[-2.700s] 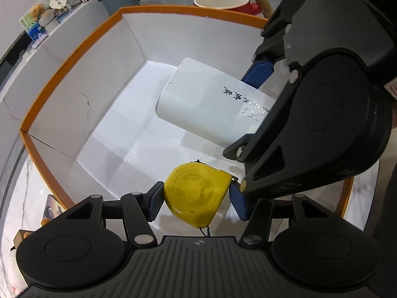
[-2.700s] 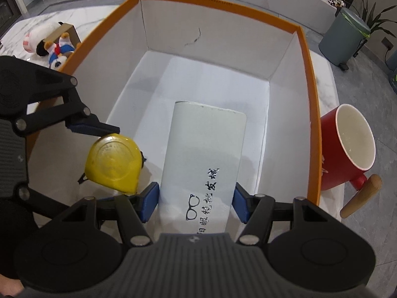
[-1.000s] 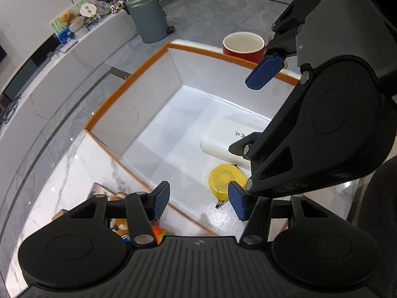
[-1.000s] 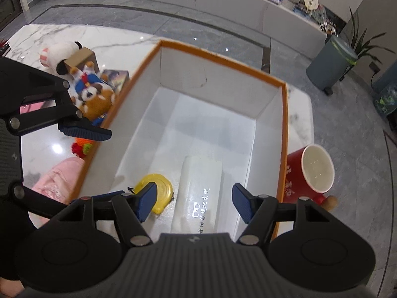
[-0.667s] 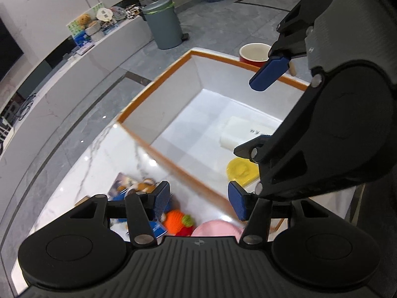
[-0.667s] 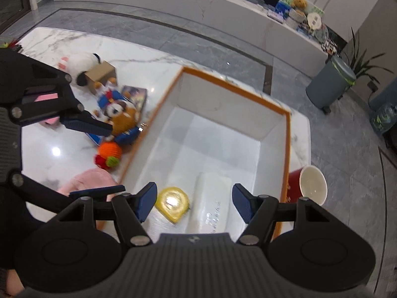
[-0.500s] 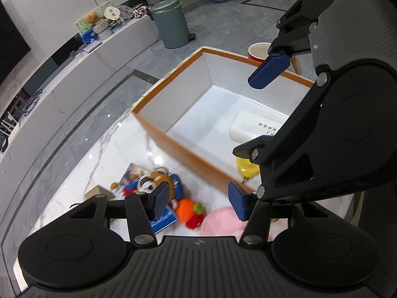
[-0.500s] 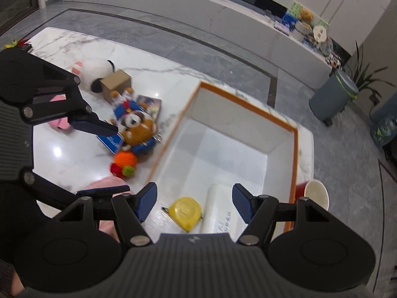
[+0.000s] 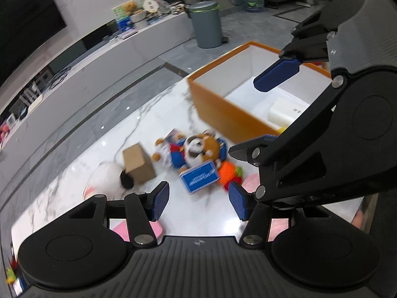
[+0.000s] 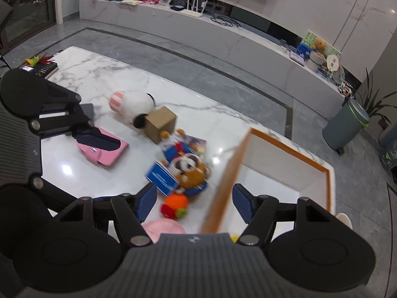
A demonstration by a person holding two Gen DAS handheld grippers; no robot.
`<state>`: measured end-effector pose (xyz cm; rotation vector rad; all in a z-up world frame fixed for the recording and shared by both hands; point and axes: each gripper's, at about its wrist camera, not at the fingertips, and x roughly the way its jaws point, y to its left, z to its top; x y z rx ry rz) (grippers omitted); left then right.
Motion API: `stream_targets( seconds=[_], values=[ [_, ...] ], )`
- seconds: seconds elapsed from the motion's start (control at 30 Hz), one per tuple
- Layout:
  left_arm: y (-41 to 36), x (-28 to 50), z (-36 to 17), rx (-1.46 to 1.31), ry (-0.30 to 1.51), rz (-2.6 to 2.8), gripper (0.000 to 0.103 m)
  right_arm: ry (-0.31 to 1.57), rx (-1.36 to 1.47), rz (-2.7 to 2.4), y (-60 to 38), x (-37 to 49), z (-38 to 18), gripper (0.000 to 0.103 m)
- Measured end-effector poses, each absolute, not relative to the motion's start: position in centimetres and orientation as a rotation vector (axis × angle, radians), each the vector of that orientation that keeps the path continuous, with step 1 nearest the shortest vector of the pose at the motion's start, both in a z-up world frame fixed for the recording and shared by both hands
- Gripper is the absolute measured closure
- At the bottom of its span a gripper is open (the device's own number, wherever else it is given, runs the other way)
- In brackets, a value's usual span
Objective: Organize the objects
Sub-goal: 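Move both grippers back over the table toward the remaining items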
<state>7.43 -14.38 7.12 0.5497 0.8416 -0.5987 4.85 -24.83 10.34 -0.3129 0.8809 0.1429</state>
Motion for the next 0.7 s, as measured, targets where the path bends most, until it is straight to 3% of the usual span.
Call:
stream_targets(
  seconds=[0.2,0.7],
  values=[
    [-9.7,6.9,5.0,0.511,0.854,-0.561,0.029,0.891,-0.293,0.191,-21.7,5.2,7.7,0.030],
    [1.7,9.5,-0.8,0.310,0.892,-0.314,0.023,1.013,-0.329,0.248,-18.5,4.8,0.2,0.030]
  ],
)
